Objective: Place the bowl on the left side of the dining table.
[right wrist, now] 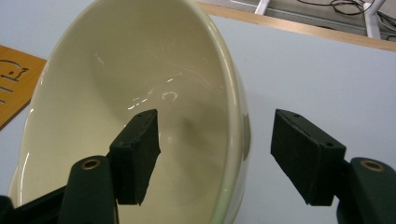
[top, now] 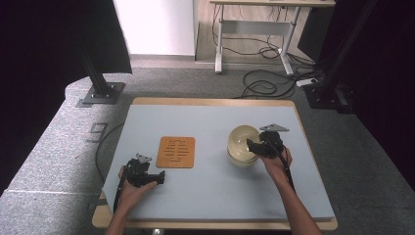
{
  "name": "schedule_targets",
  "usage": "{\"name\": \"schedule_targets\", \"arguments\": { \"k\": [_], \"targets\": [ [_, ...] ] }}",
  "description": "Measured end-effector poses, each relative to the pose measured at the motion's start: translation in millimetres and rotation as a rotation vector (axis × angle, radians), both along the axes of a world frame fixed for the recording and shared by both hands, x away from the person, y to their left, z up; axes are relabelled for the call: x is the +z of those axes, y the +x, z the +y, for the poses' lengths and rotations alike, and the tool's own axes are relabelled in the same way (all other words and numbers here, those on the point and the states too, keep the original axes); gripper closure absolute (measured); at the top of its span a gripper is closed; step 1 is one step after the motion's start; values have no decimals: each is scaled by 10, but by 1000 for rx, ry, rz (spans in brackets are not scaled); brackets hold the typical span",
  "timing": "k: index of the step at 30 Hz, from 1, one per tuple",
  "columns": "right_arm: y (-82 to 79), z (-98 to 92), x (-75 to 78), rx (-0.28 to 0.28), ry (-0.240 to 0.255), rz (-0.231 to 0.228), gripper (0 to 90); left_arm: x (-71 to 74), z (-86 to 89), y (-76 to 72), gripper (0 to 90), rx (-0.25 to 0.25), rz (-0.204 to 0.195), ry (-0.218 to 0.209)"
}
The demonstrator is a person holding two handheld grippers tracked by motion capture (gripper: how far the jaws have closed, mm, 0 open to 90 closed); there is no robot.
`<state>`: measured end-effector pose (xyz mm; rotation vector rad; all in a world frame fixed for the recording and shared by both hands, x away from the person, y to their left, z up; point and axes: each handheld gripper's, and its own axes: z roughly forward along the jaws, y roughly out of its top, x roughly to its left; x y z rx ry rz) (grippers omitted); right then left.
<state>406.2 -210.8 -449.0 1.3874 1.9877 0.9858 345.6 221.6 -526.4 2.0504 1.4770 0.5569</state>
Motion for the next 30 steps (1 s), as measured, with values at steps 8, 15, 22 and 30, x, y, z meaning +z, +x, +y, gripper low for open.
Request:
{"name": "schedule_targets", "arguments": {
  "k": [8, 15, 22, 30],
  "targets": [
    [6, 43, 12, 9, -9, 9, 361, 0, 0, 0, 0, 0, 0, 0],
    [15, 86, 26, 16, -24, 13, 377, 0, 0, 0, 0, 0, 0, 0],
    [11, 105, 40, 9, -31, 14, 416, 0, -1, -1, 0, 0, 0, 0],
    [-3, 99, 77, -33, -25, 3, 546, 0, -1, -1, 0, 0, 0, 0]
  ]
}}
